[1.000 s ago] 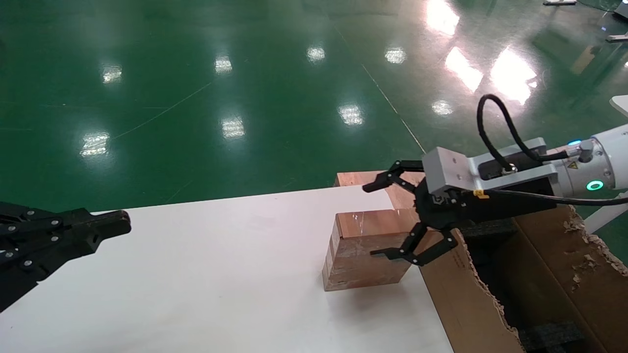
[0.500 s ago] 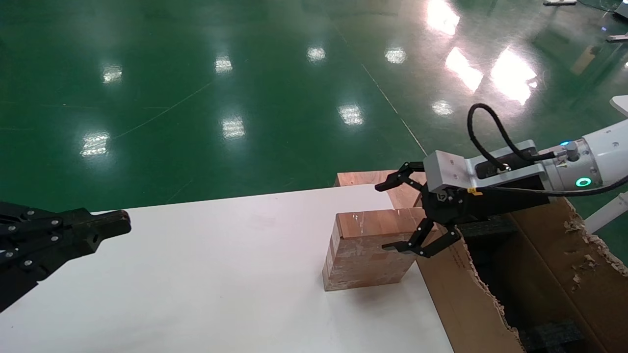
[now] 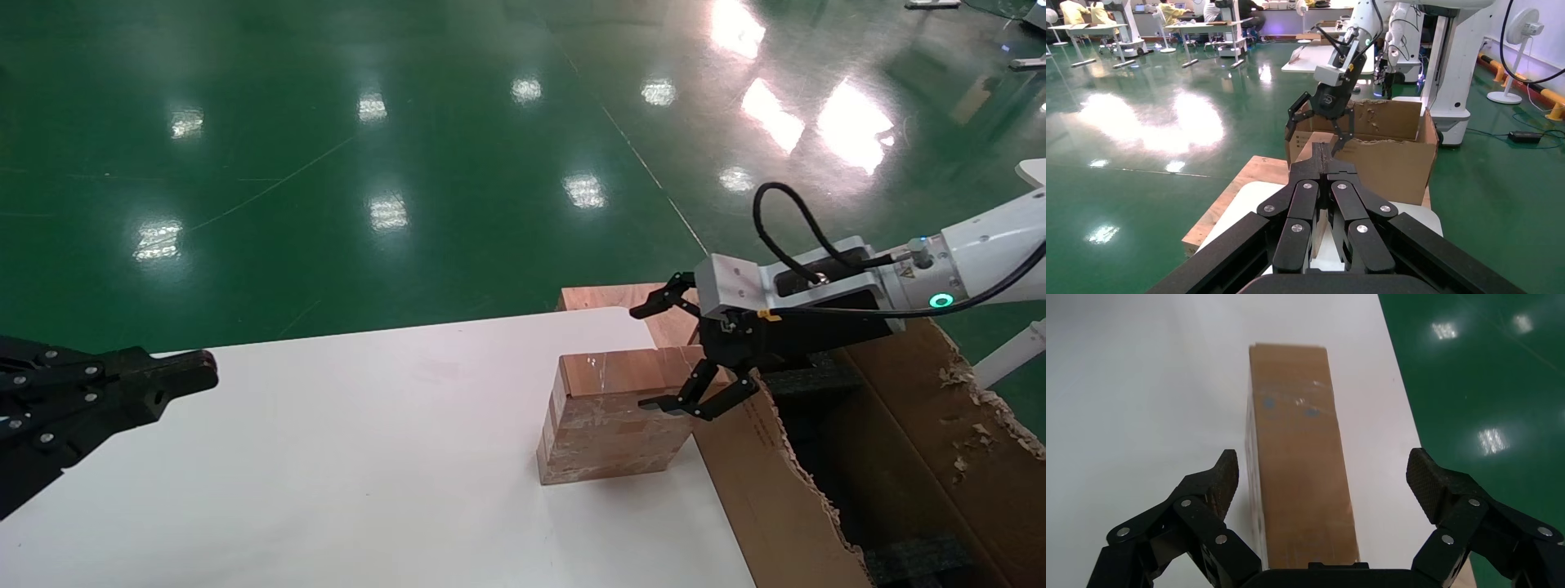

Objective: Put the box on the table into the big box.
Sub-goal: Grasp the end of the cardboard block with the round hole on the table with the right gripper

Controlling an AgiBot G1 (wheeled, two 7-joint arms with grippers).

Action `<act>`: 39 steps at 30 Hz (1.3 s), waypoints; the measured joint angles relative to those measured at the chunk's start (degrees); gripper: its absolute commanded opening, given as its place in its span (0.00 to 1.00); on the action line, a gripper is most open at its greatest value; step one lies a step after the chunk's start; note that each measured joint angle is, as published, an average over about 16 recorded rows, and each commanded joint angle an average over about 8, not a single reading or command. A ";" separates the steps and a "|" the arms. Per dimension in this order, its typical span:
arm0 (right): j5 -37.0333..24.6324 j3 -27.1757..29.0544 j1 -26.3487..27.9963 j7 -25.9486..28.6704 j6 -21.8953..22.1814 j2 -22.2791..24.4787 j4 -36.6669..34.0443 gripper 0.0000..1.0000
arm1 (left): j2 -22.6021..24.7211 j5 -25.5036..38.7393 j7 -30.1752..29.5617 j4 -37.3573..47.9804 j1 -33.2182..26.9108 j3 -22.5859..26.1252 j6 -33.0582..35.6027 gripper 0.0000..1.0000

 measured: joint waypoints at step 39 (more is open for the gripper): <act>1.83 -5.52 1.44 -3.35 -0.79 -4.20 -8.23 1.00 | -0.01 -0.01 0.00 0.01 0.02 -0.01 -0.02 1.00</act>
